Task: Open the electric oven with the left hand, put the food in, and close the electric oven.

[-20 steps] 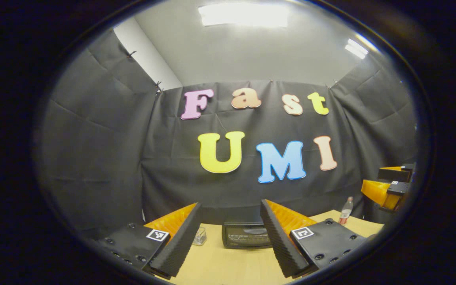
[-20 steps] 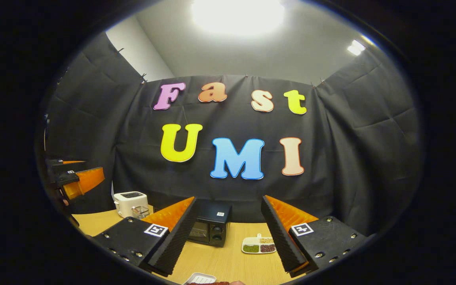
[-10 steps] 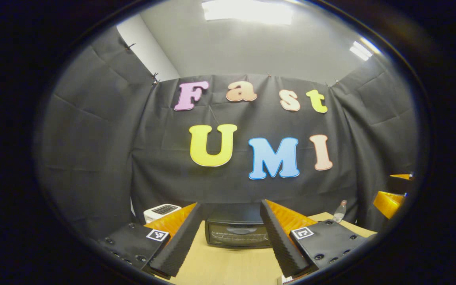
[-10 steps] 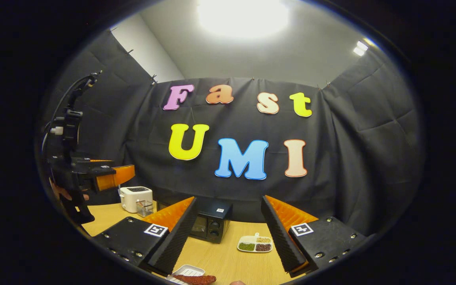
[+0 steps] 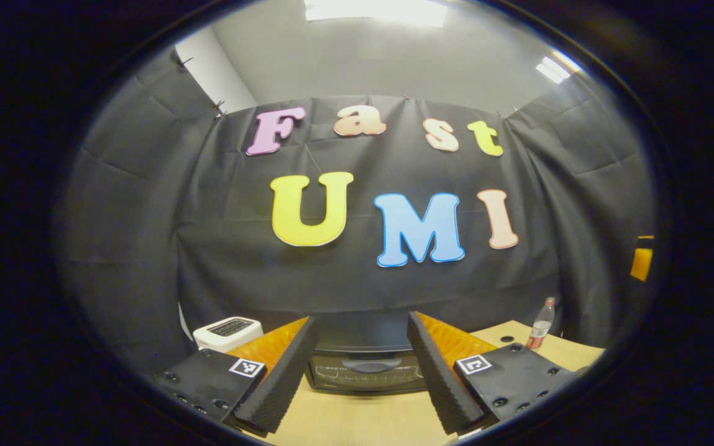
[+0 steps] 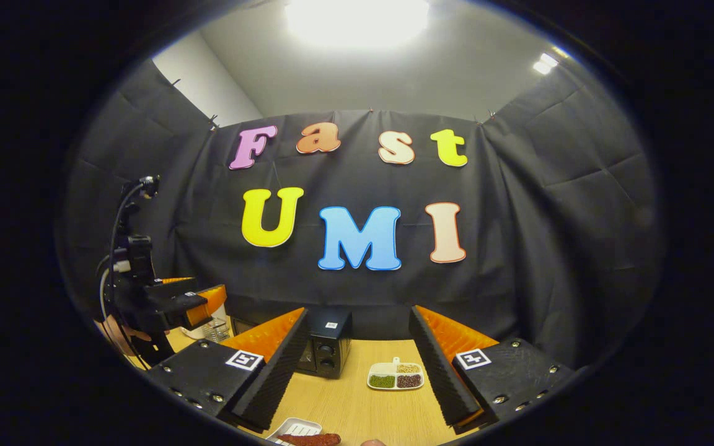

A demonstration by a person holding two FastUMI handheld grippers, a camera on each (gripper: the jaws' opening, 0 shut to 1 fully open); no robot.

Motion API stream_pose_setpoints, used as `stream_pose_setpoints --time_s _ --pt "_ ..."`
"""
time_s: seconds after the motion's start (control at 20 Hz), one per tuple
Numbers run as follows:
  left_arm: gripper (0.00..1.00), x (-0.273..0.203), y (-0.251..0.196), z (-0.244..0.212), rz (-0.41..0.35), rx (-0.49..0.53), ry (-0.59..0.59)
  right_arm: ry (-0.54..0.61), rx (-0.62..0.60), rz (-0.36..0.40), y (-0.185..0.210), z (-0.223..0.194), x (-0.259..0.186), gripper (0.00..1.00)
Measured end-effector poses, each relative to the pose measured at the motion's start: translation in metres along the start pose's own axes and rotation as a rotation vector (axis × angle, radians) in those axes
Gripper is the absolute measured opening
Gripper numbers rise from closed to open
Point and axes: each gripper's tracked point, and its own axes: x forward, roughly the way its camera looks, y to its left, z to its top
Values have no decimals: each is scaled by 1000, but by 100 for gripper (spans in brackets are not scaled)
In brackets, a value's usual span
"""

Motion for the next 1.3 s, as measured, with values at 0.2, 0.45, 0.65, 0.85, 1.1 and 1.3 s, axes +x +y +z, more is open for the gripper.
stream_pose_setpoints --time_s 0.2,0.45,0.65,0.85,1.1,1.3 --pt "96 59 2 -43 -47 -26 39 35 -26 -91 -7 -3 16 97" --pt "100 115 -6 -100 -107 -46 94 79 -47 -165 -7 -9 28 97" --pt "100 144 -15 -152 -134 -34 171 123 -49 -193 -4 -18 32 97" --pt "97 159 -11 -175 -121 -23 200 128 -67 -214 -5 -16 31 97" --pt "94 152 -12 -181 -113 -15 193 113 -77 -204 -3 -11 31 97" --pt "100 128 -10 -186 -113 -16 205 99 -81 -154 1 -7 29 97"
